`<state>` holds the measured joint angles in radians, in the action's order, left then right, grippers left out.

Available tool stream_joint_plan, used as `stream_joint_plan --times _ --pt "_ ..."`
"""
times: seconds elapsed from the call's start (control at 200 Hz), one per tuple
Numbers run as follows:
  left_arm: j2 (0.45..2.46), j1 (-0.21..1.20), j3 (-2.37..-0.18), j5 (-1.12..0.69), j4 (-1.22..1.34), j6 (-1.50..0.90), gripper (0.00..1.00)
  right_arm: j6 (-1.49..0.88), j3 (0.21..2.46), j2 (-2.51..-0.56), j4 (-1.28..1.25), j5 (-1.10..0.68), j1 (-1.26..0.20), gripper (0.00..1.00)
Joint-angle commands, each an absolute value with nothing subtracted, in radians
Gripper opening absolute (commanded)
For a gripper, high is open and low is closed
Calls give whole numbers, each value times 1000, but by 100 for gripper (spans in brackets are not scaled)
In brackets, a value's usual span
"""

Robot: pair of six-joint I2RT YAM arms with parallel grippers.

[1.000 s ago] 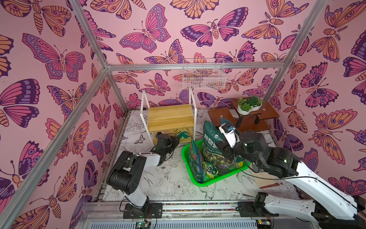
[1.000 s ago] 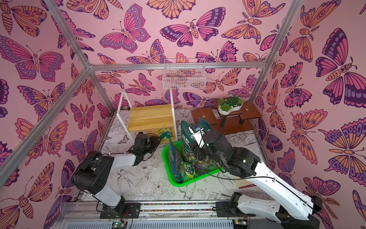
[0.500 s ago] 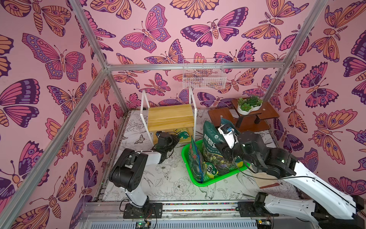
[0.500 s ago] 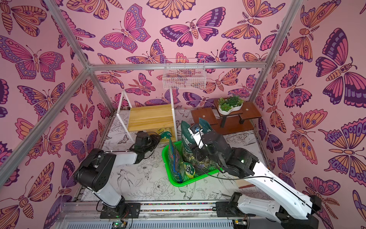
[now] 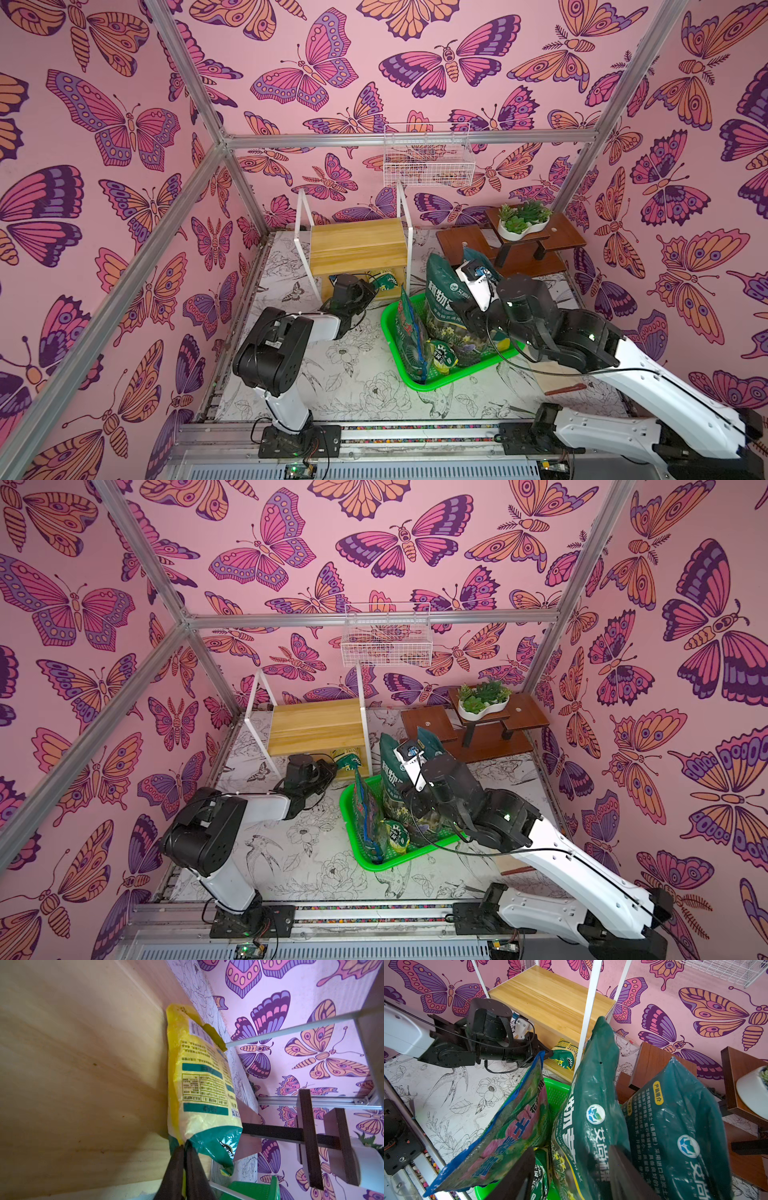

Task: Take down the fertilizer bag from the shelf
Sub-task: Pick up the fertilizer bag from the shelf.

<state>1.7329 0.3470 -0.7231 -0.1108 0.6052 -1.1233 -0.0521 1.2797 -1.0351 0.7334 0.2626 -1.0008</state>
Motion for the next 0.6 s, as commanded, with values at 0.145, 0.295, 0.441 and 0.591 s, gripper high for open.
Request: stream_joint_plan --times 0.145,0.295,0.441,0.591 --pt "1715 341 -725 -137 624 -1107 0 -54 1304 -1055 776 260 -993 59" --pt "1622 341 -675 -122 615 -1114 0 -49 1305 -1063 779 259 -994 59" --pt "1502 341 -640 -97 552 -1091 0 -43 1308 -1079 778 259 -994 59" --pt "1387 341 -616 -85 494 -1096 0 -40 1317 -1087 778 252 -994 59"
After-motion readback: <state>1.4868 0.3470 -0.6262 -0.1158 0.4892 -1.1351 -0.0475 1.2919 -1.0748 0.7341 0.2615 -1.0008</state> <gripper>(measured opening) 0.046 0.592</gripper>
